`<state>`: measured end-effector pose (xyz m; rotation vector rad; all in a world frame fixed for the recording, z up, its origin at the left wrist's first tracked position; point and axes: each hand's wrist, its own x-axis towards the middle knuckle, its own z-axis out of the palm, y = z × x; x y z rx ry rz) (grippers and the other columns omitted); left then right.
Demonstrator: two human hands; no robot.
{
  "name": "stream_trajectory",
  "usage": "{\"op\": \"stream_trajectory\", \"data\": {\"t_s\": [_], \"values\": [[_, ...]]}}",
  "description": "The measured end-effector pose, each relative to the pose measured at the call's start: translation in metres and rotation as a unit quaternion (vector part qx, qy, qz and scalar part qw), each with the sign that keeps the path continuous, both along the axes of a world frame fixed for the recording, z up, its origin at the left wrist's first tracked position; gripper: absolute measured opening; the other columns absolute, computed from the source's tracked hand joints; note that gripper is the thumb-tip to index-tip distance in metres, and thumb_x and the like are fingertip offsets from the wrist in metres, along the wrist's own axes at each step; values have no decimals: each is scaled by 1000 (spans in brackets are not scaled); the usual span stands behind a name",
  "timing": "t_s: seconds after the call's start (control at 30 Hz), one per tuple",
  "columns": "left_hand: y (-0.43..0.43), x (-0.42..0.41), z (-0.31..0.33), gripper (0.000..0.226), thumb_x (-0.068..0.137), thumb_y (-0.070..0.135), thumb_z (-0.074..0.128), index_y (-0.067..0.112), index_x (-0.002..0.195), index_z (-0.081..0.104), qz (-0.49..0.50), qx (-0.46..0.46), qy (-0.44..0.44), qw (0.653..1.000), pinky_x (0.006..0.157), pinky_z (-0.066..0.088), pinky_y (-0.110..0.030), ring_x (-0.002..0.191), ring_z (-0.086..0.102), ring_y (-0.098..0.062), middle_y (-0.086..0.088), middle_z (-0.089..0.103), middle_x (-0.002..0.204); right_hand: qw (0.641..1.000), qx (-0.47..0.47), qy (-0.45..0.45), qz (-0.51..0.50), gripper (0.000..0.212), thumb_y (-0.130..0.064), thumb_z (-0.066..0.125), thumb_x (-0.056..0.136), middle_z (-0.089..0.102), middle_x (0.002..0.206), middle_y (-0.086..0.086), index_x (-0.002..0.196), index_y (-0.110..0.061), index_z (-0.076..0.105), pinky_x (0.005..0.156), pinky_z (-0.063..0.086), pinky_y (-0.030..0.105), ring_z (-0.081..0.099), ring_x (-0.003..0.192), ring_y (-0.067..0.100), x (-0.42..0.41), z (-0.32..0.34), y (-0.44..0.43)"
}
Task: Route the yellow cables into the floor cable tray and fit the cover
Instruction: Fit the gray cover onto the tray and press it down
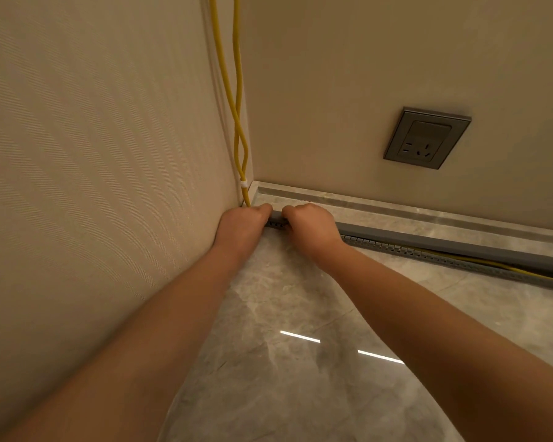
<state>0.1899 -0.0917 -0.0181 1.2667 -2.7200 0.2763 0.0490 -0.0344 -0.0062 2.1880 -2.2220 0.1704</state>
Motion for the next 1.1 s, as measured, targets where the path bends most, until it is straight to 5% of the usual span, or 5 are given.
{"op": "stream_trajectory", "data": {"t_s": [0.2, 0.47, 0.7, 0.87, 1.1], "values": [[3, 1, -1, 14, 94, 14, 48, 16, 103, 58, 7, -21, -7, 1000, 55, 32, -32, 77, 68, -28, -6, 71, 88, 989, 47, 121, 71, 22, -3, 51, 88, 67, 93, 11, 108, -8, 56, 59, 34, 33, 61, 84, 32, 3, 5, -2], [8, 8, -14, 34, 66, 3, 82, 4, 100, 75, -59, -111, 108, 986, 37, 43, -25, 45, 64, -25, -7, 75, 71, 972, 63, 186, 125, 29, -2, 44, 93, 62, 110, 16, 121, -2, 53, 61, 36, 34, 61, 95, 33, 5, 6, 1], [12, 3, -7, 38, 90, 13, 52, 9, 127, 57, 2, 16, 74, 997, 65, 50, -39, 84, 68, -34, -11, 72, 103, 998, 52, 35, 28, 31, -13, 49, 93, 70, 101, 8, 120, -20, 63, 63, 42, 33, 64, 93, 31, -5, 9, 4], [13, -7, 4, 21, 92, 13, 45, 15, 111, 53, 20, 4, -7, 1000, 60, 41, -32, 88, 68, -29, -7, 69, 102, 985, 147, -94, 7, 54, -18, 53, 91, 57, 136, 5, 142, -33, 44, 95, 49, 42, 55, 121, 30, -22, 15, 11], [22, -28, 17, 24, 88, 10, 51, 14, 111, 56, 6, 22, -36, 999, 74, 47, -35, 98, 61, -27, -9, 64, 108, 979, 171, -105, -48, 59, -16, 54, 90, 52, 142, 4, 145, -29, 40, 101, 46, 41, 52, 125, 27, -44, 23, 36]]}}
